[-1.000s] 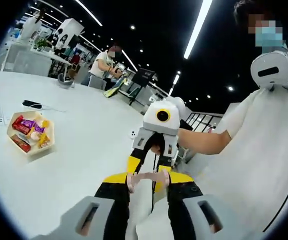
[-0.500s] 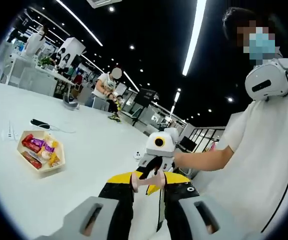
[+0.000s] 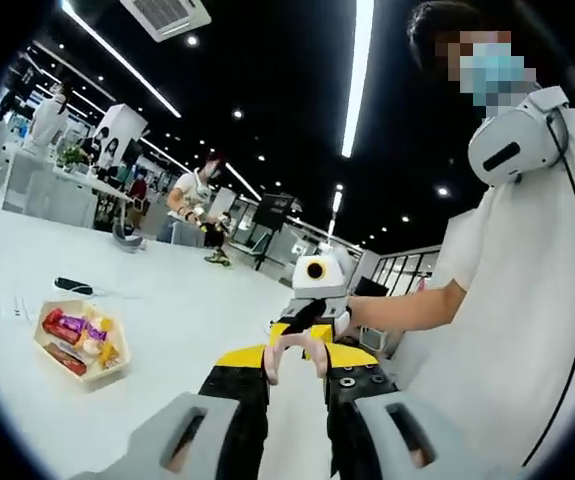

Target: Place the target food into the container with the food tongs after gripping and lifting it, then release it inside without dropping or visibly crushing the food.

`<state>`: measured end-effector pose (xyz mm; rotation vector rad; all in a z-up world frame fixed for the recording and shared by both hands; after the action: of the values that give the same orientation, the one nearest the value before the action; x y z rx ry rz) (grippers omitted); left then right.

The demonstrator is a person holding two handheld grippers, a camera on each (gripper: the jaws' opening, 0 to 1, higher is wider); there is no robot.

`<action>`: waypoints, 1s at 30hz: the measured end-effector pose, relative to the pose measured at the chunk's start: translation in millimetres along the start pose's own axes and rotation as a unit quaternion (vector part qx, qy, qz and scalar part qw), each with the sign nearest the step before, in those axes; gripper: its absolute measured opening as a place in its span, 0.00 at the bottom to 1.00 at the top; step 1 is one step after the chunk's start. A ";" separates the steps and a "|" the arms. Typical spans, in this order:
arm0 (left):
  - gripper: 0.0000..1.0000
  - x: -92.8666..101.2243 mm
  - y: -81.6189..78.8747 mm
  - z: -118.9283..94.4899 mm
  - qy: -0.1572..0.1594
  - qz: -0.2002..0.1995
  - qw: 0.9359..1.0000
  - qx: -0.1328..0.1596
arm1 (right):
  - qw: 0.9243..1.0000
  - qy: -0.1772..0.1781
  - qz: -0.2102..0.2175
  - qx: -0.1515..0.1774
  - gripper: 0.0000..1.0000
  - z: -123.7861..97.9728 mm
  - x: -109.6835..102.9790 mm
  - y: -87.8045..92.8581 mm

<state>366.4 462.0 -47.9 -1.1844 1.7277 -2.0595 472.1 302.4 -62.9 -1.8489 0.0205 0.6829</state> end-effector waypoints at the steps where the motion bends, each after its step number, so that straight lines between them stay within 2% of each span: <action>1: 0.18 0.4 0.1 0.9 0.003 0.004 1.000 0.001 | 1.000 0.000 0.000 0.001 0.17 -1.1 -0.8 -1.7; 5: 0.17 2.7 0.4 9.5 0.005 0.022 1.000 0.002 | 1.000 0.010 -0.011 -0.016 0.18 -10.5 -2.4 -7.6; 7: 0.16 4.8 -0.9 16.2 0.006 0.061 0.998 0.008 | 1.000 0.013 -0.016 -0.016 0.18 -16.0 -2.3 -9.9; 9: 0.15 5.2 0.0 22.2 0.011 0.046 0.999 0.007 | 1.000 0.016 -0.018 -0.017 0.18 -23.0 -1.8 -12.0; 13: 0.14 5.1 3.2 31.6 0.016 0.060 0.998 -0.009 | 0.999 0.024 -0.030 -0.030 0.18 -32.2 -2.2 -10.7; 19: 0.14 9.6 2.2 37.0 0.021 0.069 0.997 -0.013 | 0.997 0.030 -0.054 -0.038 0.18 -41.7 -7.5 -17.8; 25: 0.14 12.7 -1.6 42.1 0.028 0.082 0.996 -0.009 | 0.997 0.032 -0.066 -0.031 0.20 -52.0 -11.7 -22.7; 30: 0.15 14.2 -0.4 44.9 0.039 0.086 0.995 -0.013 | 0.997 0.034 -0.067 -0.028 0.18 -56.1 -15.5 -18.6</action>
<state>387.7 420.5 -41.5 -0.9370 1.8282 -2.0117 490.1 256.1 -27.3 -1.9076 -0.0776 0.5309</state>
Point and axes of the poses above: the point that each gripper's makers call its tool centre point, and the gripper's own axes: z roughly forward along the fingers, x roughly to its right, y roughly out of its underside, the point moved 7 cm from there along -z, roughly backward along the fingers, and after that the axes turned 2 degrees about -x, right-handed, at the moved point
